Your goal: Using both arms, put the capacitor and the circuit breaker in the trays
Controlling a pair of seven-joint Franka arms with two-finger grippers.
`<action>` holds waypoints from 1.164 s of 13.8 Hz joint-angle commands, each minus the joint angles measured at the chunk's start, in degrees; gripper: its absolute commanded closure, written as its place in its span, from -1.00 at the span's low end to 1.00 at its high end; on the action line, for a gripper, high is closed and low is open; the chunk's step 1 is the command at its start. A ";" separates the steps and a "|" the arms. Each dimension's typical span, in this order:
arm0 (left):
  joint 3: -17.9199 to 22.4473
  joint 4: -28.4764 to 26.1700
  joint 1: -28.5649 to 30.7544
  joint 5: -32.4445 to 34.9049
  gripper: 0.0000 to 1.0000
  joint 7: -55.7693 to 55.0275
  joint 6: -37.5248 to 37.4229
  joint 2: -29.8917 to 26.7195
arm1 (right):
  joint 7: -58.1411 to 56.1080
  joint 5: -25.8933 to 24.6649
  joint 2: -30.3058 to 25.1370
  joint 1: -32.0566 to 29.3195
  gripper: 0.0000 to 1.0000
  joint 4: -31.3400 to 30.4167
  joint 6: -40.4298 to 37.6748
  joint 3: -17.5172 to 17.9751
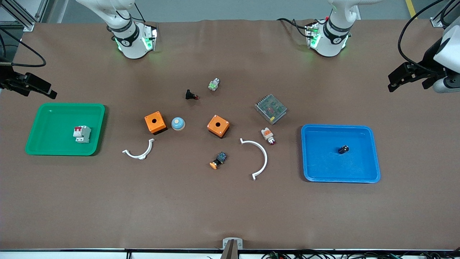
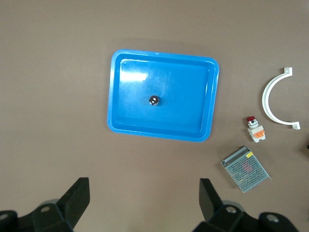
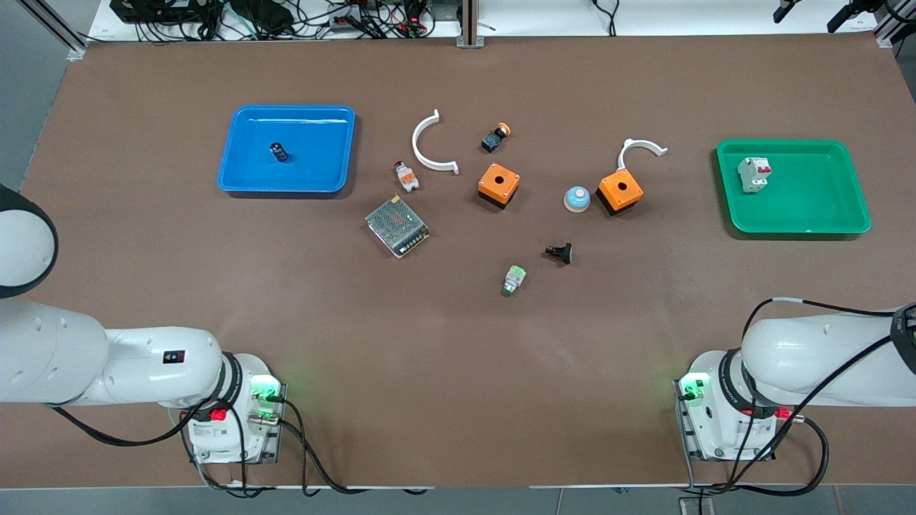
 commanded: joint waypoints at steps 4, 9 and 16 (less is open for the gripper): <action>-1.47 -1.09 -0.34 -2.17 -1.00 -0.79 0.18 -1.16 | 0.74 -0.99 -1.19 -0.13 -1.00 -1.04 -0.10 0.21; -2.53 -0.30 -0.16 0.56 -1.00 -1.49 0.27 -0.54 | 0.56 -0.90 -1.11 -0.39 -1.00 -1.13 -0.37 0.12; -2.26 -0.30 0.01 0.73 -1.00 0.27 -0.44 -0.28 | 0.56 -0.90 -1.19 -0.48 -1.00 -2.10 -0.37 -0.06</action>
